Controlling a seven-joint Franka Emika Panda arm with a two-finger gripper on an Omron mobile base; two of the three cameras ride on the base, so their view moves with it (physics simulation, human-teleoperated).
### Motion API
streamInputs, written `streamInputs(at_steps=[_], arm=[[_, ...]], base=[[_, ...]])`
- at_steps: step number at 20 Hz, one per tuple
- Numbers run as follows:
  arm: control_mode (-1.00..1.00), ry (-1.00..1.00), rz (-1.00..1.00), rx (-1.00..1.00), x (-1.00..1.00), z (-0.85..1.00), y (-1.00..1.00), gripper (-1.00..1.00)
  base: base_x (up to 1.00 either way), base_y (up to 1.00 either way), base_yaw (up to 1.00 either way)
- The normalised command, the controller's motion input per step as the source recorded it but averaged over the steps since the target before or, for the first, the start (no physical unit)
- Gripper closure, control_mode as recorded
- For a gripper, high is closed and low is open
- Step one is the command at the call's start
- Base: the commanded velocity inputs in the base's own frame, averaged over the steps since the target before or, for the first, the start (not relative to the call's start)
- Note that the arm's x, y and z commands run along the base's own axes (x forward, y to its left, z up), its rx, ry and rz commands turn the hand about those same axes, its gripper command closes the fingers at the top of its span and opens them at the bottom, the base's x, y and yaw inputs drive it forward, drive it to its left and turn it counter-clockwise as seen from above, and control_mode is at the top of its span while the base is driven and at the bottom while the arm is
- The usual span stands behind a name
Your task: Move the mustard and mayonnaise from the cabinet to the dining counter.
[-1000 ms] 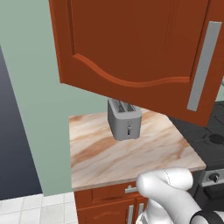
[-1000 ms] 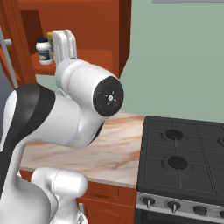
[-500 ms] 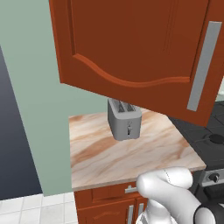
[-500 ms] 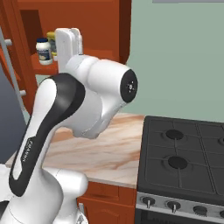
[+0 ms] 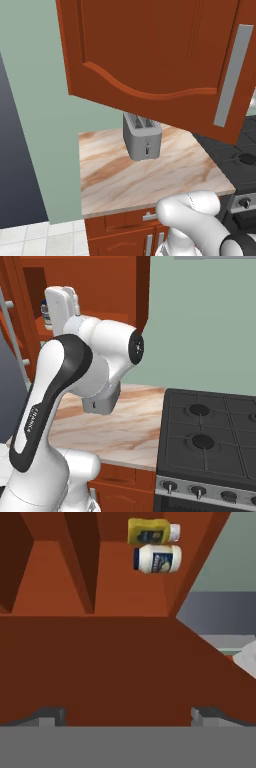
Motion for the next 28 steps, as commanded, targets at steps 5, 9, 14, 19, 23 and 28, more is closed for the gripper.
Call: streamInputs(at_steps=[5, 9, 14, 19, 23, 28], arm=[[-1.0, -0.02, 0.14, -0.03, -0.45, 0.0, 0.52, -1.0], [-1.0, 0.0, 0.11, -0.05, -0.52, 0.0, 0.65, -1.0], [-1.0, 0.0, 0.05, -0.07, -0.44, 0.0, 0.73, -1.0], [-1.0, 0.0, 0.0, -0.11, -0.22, 0.0, 0.82, -1.0], [-1.0, -0.01, 0.0, -0.17, -0.07, -0.03, 0.86, -1.0], [-1.0, -0.05, -0.07, -0.19, 0.0, -0.05, 0.82, -1.0]], base=[[0.0, 0.0, 0.0], [0.0, 0.0, 0.0], [0.0, 0.0, 0.0], [0.0, 0.0, 0.0], [0.0, 0.0, 0.0], [0.0, 0.0, 0.0]])
